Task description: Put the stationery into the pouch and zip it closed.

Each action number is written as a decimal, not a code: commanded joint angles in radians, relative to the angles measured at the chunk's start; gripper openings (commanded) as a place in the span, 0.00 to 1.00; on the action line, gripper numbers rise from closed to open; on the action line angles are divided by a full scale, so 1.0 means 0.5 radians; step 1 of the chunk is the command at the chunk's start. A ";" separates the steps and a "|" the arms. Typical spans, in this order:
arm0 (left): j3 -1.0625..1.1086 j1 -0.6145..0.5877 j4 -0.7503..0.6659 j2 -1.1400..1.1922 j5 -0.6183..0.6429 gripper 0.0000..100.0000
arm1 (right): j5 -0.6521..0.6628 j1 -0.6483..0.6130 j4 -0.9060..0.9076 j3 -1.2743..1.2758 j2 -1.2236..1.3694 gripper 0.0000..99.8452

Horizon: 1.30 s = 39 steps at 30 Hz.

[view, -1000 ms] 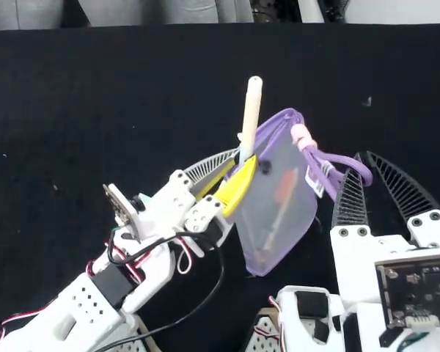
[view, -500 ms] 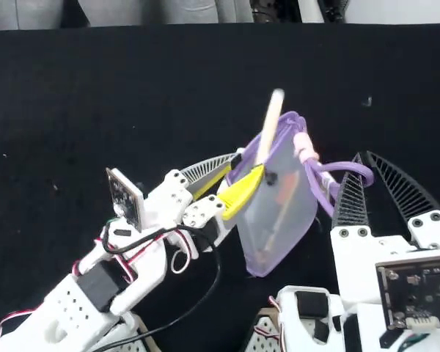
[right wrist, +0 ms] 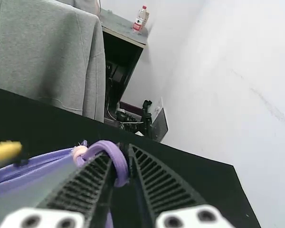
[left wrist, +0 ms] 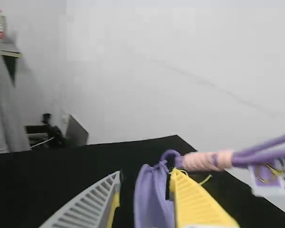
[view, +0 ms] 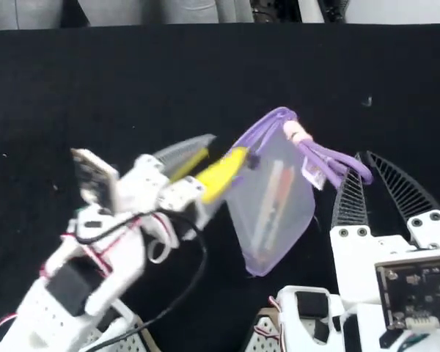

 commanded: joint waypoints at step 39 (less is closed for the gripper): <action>0.075 -0.370 -0.221 1.310 -0.172 0.18 | 0.239 0.736 -0.003 -0.100 -0.170 0.01</action>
